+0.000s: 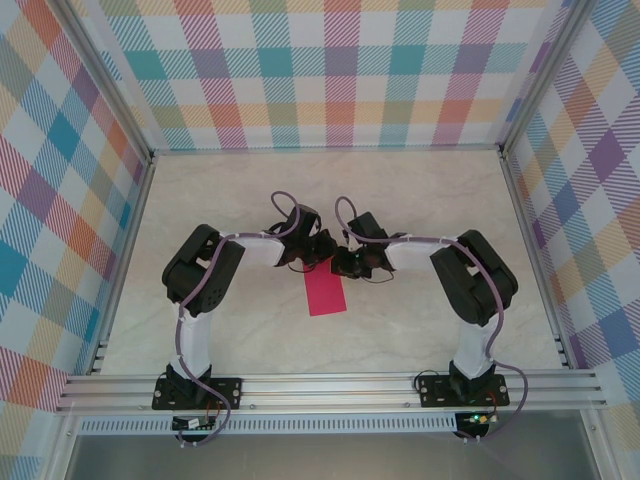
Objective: Fold a paper plane with a square sheet of paper (pick it up from the middle)
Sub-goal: Fold the square sheet of paper in half at the center of the table.
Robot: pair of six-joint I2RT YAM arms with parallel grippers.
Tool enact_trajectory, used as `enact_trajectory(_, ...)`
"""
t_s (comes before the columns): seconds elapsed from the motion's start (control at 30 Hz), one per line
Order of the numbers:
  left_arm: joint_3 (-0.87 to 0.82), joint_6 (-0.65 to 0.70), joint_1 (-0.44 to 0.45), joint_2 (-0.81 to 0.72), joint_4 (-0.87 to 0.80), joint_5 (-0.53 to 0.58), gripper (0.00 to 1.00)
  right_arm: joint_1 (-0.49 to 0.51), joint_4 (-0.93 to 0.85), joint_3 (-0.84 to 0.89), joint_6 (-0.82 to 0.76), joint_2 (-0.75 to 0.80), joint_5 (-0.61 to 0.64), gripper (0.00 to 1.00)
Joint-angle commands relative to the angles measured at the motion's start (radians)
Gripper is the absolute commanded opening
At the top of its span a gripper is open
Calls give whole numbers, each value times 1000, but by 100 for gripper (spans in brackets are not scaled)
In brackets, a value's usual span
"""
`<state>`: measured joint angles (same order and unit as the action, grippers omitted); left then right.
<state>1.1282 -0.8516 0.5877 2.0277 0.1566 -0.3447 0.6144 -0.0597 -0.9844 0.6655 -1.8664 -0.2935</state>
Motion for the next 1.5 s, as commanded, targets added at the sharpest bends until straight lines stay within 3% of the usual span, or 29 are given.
enact_trajectory(0.0, -36, 17, 5, 1, -125, 67, 8, 5, -53, 86, -30, 38, -79, 12)
enact_trajectory(0.47, -49, 6, 4, 15, -117, 75, 8, 47, -109, 263, -26, 179, -150, 13)
enact_trajectory(0.8, -43, 6, 4, 1, -120, 74, 8, 90, -246, 295, -54, 309, -96, 13)
enact_trajectory(0.93, -24, 0, 4, -27, -120, 45, 10, 90, -297, 249, -60, 380, -21, 14)
enact_trajectory(1.1, 12, -4, 4, -122, -143, 35, 25, 84, -296, 165, -53, 429, 79, 21)
enact_trajectory(1.17, 16, 0, 1, -176, -170, 69, 37, 72, -288, 132, -54, 408, 106, 26)
enact_trajectory(1.3, -5, 17, -15, -281, -283, 190, 50, 54, -276, 42, -81, 316, 131, 33)
enact_trajectory(1.47, -109, 13, -54, -393, -369, 297, 55, 53, -289, -122, -124, 140, 124, 35)
